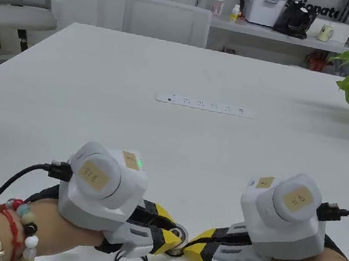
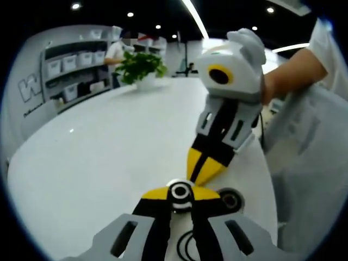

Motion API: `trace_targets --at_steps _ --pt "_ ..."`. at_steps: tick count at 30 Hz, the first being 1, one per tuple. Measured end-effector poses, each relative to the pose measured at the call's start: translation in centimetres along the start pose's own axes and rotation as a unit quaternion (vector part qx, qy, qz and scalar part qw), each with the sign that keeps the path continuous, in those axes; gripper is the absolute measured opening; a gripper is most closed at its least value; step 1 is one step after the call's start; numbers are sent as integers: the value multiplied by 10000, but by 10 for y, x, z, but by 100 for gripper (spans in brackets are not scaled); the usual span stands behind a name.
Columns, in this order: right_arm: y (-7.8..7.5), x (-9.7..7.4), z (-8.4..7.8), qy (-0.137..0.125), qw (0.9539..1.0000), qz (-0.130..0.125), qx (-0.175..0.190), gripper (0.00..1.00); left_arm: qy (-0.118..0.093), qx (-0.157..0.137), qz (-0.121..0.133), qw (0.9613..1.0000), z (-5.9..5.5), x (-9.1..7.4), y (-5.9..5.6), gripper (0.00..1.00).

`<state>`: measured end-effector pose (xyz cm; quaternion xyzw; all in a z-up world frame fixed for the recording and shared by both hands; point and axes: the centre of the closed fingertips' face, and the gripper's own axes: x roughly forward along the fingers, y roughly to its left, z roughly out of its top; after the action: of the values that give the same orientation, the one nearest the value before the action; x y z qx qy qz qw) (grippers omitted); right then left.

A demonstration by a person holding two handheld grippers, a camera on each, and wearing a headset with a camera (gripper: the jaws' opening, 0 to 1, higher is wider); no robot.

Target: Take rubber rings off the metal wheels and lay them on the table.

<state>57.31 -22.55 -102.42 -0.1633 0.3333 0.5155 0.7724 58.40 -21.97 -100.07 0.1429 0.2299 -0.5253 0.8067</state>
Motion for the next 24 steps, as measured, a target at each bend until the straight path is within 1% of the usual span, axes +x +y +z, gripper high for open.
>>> trace_targets --at_steps 3,6,9,11,12,13,14,15,17,20,22,23,24 --pt "0 1 1 54 9999 -69 -64 0 17 38 16 10000 0 0 0 14" --pt "-1 0 0 50 9999 -102 0 0 17 75 9 10000 -1 0 0 14" --pt "-3 0 1 -13 9989 -98 465 0 6 87 4 10000 -1 0 0 14" --pt "-5 0 0 -94 9962 -52 863 0 10 105 11 9999 -1 0 0 14" --pt "-5 0 0 -147 9936 -21 1116 0 14 122 20 9999 -1 0 0 14" --pt "-6 0 -1 -180 9922 -16 1237 0 15 134 26 9999 -1 0 0 14" --pt "-8 -1 -1 -227 9894 0 1433 0 16 148 41 9999 -1 0 1 14" --pt "-8 -1 0 -267 9880 18 1524 0 14 159 47 9999 -1 1 1 14" --pt "-9 -2 0 -365 9828 87 1809 0 3 192 61 9998 -2 1 1 14" --pt "-13 -6 0 -494 9762 92 2107 0 -5 174 59 9998 -2 1 1 14" --pt "-14 -6 1 -612 9674 135 2455 0 -8 183 61 9998 -2 1 0 14" --pt "-14 -6 1 -671 9604 196 2698 0 -17 173 63 9998 -2 1 1 14" --pt "-14 -6 0 -699 9567 237 2816 0 -29 147 70 9999 -2 1 1 14"
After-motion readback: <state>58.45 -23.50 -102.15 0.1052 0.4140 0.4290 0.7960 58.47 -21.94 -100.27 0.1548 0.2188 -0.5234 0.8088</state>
